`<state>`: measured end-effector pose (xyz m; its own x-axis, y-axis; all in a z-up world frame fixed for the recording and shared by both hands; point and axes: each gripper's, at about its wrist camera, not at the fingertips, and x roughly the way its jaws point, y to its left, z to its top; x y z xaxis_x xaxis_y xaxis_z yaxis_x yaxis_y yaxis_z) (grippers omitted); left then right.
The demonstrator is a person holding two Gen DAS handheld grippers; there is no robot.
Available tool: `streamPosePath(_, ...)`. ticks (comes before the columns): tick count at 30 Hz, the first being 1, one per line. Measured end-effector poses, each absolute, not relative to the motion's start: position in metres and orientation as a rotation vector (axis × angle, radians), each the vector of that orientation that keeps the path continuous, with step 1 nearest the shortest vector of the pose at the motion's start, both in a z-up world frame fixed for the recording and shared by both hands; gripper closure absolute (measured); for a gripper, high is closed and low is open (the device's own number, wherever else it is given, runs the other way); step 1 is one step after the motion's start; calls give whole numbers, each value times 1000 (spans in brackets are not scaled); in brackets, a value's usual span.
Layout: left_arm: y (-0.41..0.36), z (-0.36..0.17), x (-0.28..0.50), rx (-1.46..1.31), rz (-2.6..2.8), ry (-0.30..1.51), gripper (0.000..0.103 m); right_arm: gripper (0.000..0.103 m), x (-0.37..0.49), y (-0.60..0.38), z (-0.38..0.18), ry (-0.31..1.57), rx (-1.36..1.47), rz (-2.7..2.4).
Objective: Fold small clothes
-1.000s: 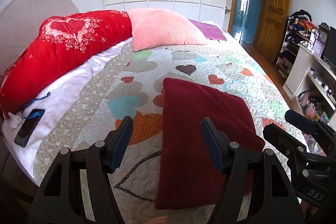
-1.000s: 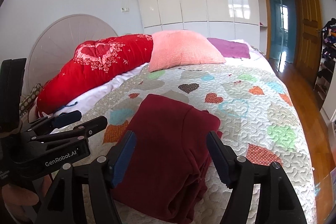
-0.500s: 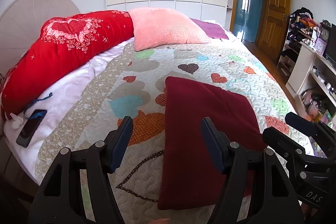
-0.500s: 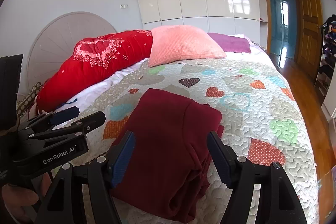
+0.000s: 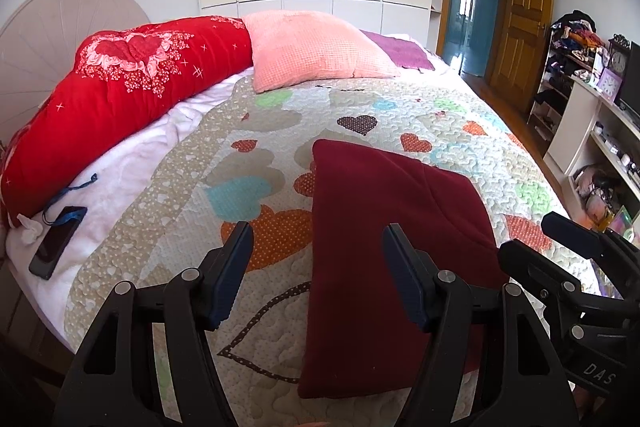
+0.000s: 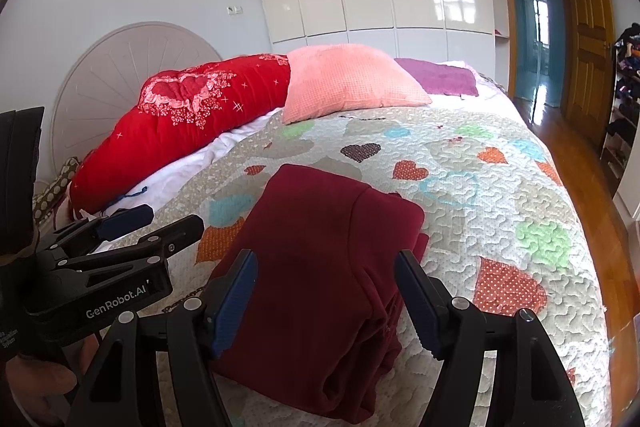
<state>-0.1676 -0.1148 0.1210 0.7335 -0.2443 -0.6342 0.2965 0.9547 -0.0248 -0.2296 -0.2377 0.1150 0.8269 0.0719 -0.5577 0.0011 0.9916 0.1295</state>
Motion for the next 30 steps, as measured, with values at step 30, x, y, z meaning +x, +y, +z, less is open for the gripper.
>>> streamPosePath(30, -118, 113, -167, 90, -298, 692, 36, 34, -224, -236, 105, 637, 140, 32)
